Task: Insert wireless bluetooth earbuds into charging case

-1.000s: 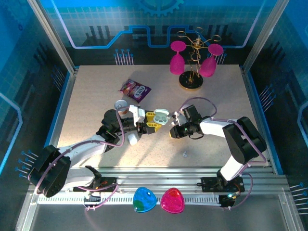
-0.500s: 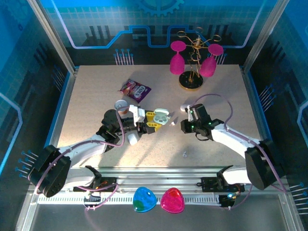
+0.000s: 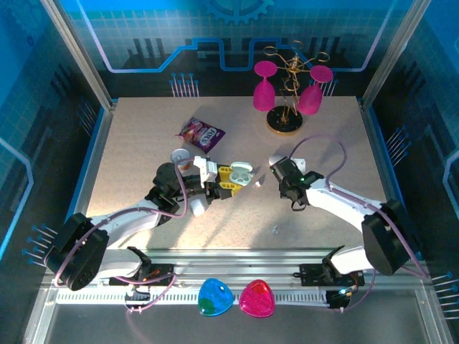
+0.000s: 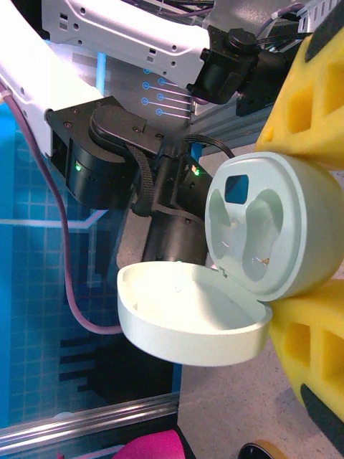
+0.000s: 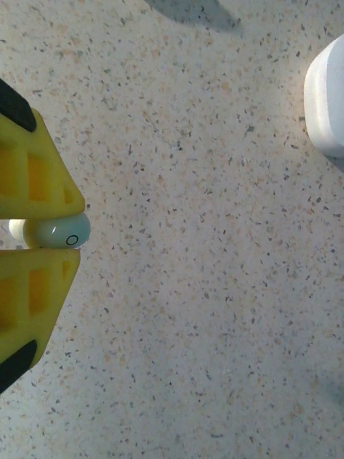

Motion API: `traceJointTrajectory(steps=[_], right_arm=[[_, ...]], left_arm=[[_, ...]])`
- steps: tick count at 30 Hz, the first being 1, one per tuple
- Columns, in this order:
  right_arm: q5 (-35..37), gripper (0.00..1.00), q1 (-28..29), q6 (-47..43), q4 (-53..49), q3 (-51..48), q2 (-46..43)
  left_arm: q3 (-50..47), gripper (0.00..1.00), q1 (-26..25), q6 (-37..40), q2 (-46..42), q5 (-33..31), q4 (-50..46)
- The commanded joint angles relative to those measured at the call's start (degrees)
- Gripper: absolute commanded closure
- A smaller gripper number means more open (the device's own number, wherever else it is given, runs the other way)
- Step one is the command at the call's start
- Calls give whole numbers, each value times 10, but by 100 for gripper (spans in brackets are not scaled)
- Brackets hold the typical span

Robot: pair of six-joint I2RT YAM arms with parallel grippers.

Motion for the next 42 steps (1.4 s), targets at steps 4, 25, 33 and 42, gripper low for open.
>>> traceJointTrajectory(steps=[4,25,33,42], right_arm=[[73,88,30,47,-46,30,31],[129,90,54,95,-93,69,43],[113,90,66,73,-76,63,-4],[42,89,103,14,-33,62,-140]], left_arm=[[0,73,4,10,-3,1,10],[3,73,4,7,15,-5,33],[3,73,4,13,30,-36,29],[4,73,4,31,105,-110,90]])
